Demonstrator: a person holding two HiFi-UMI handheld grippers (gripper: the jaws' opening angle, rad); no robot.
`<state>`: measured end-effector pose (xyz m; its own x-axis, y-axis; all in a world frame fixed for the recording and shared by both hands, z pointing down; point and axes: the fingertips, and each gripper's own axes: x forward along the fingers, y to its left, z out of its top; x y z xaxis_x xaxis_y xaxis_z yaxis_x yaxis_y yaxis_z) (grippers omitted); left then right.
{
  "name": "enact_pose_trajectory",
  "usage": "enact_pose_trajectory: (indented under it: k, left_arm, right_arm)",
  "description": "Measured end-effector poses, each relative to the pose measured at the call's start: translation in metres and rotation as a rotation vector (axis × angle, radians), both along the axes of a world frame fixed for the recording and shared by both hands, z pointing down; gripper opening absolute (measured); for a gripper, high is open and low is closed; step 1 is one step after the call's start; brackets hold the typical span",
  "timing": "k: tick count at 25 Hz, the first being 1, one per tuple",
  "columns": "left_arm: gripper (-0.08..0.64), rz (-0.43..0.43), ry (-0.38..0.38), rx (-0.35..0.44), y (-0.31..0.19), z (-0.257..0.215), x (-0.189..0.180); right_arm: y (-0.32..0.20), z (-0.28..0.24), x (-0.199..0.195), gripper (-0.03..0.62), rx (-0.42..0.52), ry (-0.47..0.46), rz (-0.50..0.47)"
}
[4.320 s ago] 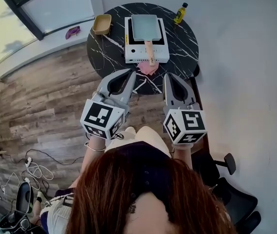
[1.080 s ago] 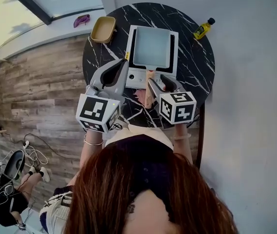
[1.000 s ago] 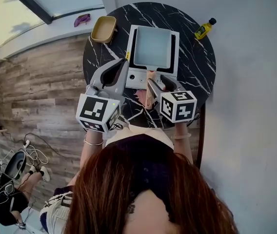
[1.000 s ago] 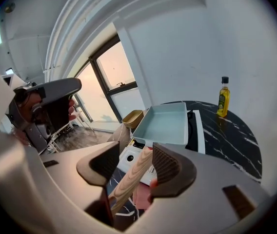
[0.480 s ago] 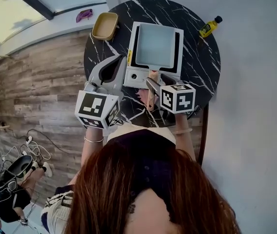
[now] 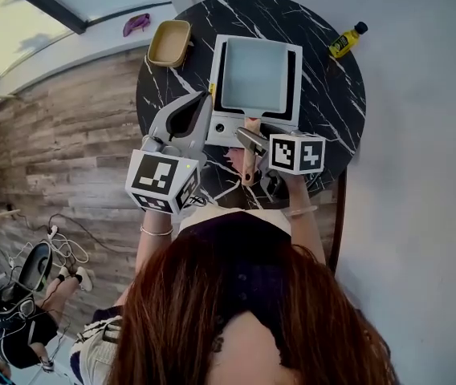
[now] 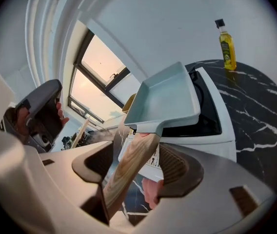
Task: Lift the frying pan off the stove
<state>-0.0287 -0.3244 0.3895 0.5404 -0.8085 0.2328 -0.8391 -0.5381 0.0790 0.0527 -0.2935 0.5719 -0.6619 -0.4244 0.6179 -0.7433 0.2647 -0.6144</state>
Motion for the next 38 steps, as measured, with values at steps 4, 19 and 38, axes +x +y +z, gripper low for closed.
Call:
enact_pose_trajectory:
  k: [4,19,38]
  left_arm:
    - [0.012,0.009,-0.002,-0.014,-0.002,0.005,0.005]
    - [0.012,0.029,-0.013,-0.039,-0.007,0.013,0.015]
    - [0.012,0.054,-0.038,-0.042,0.007,0.020,0.027]
  right_arm:
    - [-0.001,0.006,-0.002,0.301,-0.057,-0.091,0.023]
    - [-0.001,0.016,-0.024,0.284,-0.219,-0.384,0.037]
    - [0.007,0.022,-0.040,0.101,-0.324,-0.574,0.023]
